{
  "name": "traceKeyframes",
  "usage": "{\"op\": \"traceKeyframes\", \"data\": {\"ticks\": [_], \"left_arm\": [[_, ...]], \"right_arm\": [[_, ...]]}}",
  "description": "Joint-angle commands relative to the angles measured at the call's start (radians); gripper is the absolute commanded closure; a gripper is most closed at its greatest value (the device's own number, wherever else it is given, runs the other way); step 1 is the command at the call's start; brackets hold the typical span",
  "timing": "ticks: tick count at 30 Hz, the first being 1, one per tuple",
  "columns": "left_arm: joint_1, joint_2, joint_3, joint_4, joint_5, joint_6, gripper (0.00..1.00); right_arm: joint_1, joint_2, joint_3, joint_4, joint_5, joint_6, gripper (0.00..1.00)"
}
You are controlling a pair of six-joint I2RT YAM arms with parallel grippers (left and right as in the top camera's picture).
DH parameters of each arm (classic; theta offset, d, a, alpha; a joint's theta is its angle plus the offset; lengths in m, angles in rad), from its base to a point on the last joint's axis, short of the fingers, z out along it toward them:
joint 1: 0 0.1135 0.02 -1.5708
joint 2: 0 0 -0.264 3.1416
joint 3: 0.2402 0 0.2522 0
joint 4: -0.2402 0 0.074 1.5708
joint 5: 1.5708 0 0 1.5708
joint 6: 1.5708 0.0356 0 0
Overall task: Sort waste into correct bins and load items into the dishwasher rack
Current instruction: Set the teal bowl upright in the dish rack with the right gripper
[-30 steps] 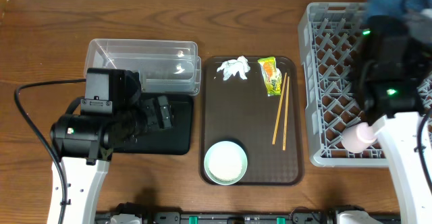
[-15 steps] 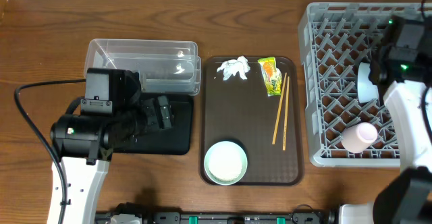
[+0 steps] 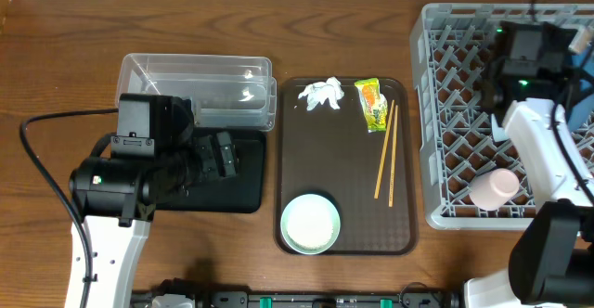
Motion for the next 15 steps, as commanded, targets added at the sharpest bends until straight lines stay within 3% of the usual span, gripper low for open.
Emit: {"op": "traceKeyframes", "data": {"ticks": [1, 4, 9, 15], "left_arm": [[-0.002, -0.002, 0.01, 0.001, -0.006, 0.006, 0.08], [-0.002, -0.002, 0.01, 0.001, -0.006, 0.006, 0.09], [-0.002, -0.002, 0.01, 0.0, -0.006, 0.006, 0.09], [-0.002, -0.002, 0.01, 0.001, -0.007, 0.006, 0.08]], "right_arm": [[0.05, 0.01, 0.006, -0.001, -0.029, -0.037, 0.64], [0.072, 0.009, 0.006, -0.005, -0.046, -0.043, 0.5], [0.127, -0.045, 0.006, -0.069, -0.34, -0.132, 0.5], [0.19, -0.171, 0.006, -0.175, -0.79, -0.051, 0.44]]}}
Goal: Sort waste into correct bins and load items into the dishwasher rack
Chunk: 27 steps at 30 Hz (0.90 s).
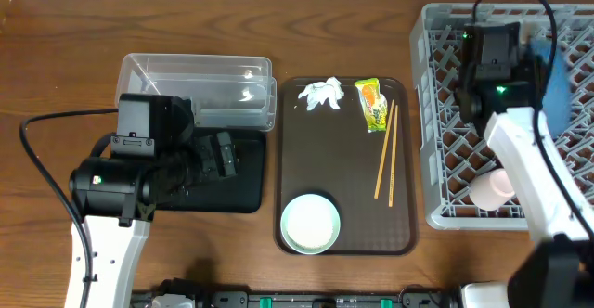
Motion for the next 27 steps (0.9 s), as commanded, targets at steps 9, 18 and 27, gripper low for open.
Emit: {"op": "traceKeyframes", "data": {"ticks": [9, 18, 27], "left_arm": [[-0.002, -0.002, 0.01, 0.001, -0.006, 0.006, 0.09], [-0.002, -0.002, 0.01, 0.001, -0.006, 0.006, 0.09], [-0.002, -0.002, 0.01, 0.001, -0.006, 0.006, 0.08]], "right_arm": [[0.176, -0.104, 0.006, -0.17, -0.813, 0.259, 0.44], [0.283, -0.058, 0.004, -0.224, -0.819, 0.47, 0.41], [0.287, 0.168, 0.003, -0.145, -0.872, 0.58, 0.45]]}}
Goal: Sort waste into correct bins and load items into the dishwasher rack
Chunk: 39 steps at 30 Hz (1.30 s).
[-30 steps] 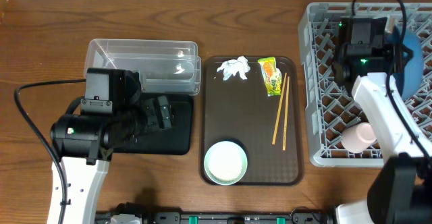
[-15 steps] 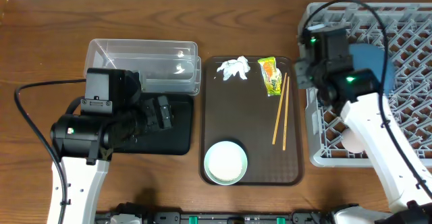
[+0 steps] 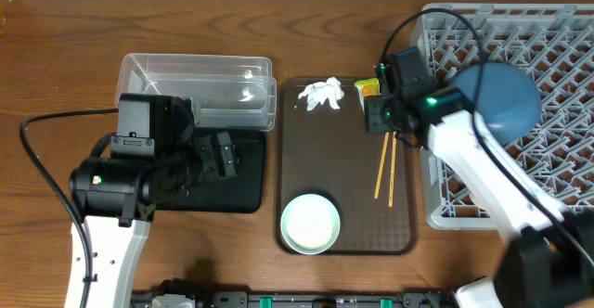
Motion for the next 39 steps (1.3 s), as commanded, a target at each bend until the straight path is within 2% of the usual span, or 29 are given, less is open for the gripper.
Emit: {"op": "traceKeyframes", "data": {"ticks": [1, 6, 9, 15, 16, 19, 24, 27, 29, 33, 36, 39], "left_arm": [[-0.002, -0.002, 0.01, 0.0, -0.006, 0.006, 0.09], [-0.002, -0.002, 0.01, 0.0, -0.006, 0.006, 0.09], [-0.002, -0.002, 0.01, 0.0, -0.006, 0.006, 0.08], [-0.002, -0.002, 0.01, 0.0, -0.006, 0.006, 0.08], [-0.002, -0.002, 0.01, 0.0, -0.006, 0.006, 0.08], [-0.002, -0.002, 0.01, 0.0, -0.006, 0.006, 0.08], [-0.002, -0.002, 0.01, 0.0, -0.006, 0.006, 0.09], [-0.002, -0.002, 0.01, 0.0, -0.006, 0.006, 0.09], [-0.002, -0.002, 0.01, 0.0, -0.006, 0.006, 0.08], [-0.002, -0.002, 0.01, 0.0, -0.006, 0.006, 0.08], [-0.002, -0.002, 0.01, 0.0, -0.006, 0.006, 0.08], [-0.002, -0.002, 0.01, 0.0, -0.006, 0.006, 0.08]], "right_arm": [[0.003, 0.085, 0.003, 0.044, -0.04, 0.06, 0.46], [0.003, 0.195, 0.003, 0.154, -0.005, 0.06, 0.44], [0.004, 0.247, 0.003, 0.207, 0.024, 0.021, 0.6], [0.004, 0.301, 0.003, 0.232, 0.14, -0.003, 0.73], [0.004, 0.301, 0.003, 0.231, 0.135, -0.01, 0.72], [0.004, 0.291, 0.004, 0.232, 0.098, -0.056, 0.54], [0.004, 0.207, 0.005, 0.215, -0.06, -0.154, 0.46], [0.004, 0.129, 0.005, 0.15, -0.146, -0.175, 0.43], [0.003, 0.089, 0.005, 0.058, -0.145, -0.118, 0.43], [0.003, 0.079, 0.001, -0.136, -0.106, 0.043, 0.51], [0.013, 0.1, -0.031, -0.173, -0.106, 0.095, 0.56], [0.019, 0.119, -0.077, -0.141, -0.082, 0.154, 0.56]]}}
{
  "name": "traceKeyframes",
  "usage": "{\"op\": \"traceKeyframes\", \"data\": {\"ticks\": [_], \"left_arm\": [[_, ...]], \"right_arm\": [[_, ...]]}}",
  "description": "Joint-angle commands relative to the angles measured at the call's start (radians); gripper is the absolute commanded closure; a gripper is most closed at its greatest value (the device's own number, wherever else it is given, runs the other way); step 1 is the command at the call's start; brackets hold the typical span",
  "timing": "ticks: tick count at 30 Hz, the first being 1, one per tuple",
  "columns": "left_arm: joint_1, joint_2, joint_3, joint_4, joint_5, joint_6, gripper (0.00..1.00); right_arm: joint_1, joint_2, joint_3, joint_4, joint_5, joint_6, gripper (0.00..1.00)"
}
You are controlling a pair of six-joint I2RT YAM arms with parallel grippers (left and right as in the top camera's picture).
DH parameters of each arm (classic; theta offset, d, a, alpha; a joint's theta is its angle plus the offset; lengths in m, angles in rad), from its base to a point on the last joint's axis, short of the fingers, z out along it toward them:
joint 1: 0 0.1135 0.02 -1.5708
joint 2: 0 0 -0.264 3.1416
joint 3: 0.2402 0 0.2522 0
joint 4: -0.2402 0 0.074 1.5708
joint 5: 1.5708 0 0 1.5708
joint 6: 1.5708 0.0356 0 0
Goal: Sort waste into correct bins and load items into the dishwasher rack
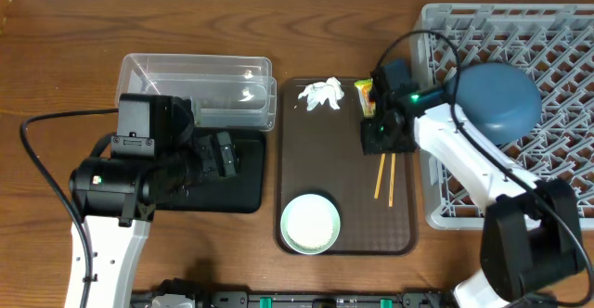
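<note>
A brown tray (302, 160) holds a crumpled white tissue (321, 95), a yellow snack wrapper (364, 89), a pair of wooden chopsticks (382, 176) and a white bowl (310, 223). My right gripper (376, 139) is low over the upper part of the chopsticks, just below the wrapper, which it partly covers. Its jaws are hidden under the wrist. In the grey dishwasher rack (566, 160) at the right lies a blue bowl (498, 99). My left gripper (215, 155) hangs over the black bin (243, 192), fingers apart and holding nothing.
A clear plastic bin (200, 85) stands behind the black bin at the left. The right arm stretches from the front right across the rack's left wall. Bare brown table surrounds the tray.
My right gripper has shifted slightly toward the front and left, from the wrapper's lower end onto the upper part of the chopsticks. The left arm and the tray's items have not moved.
My right gripper was first over the back of the rack, with a pink cup lying at the rack's front. It then stood further left in the rack, then at the tray's right edge by the wrapper, with the blue bowl showing in the rack. Now it is over the chopsticks.
</note>
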Motion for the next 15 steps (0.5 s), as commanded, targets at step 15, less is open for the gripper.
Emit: {"op": "traceKeyframes", "data": {"ticks": [15], "left_arm": [[-0.002, -0.002, 0.01, 0.0, -0.006, 0.006, 0.08]], "right_arm": [[0.01, 0.09, -0.185, 0.215, 0.05, 0.242, 0.79]]}}
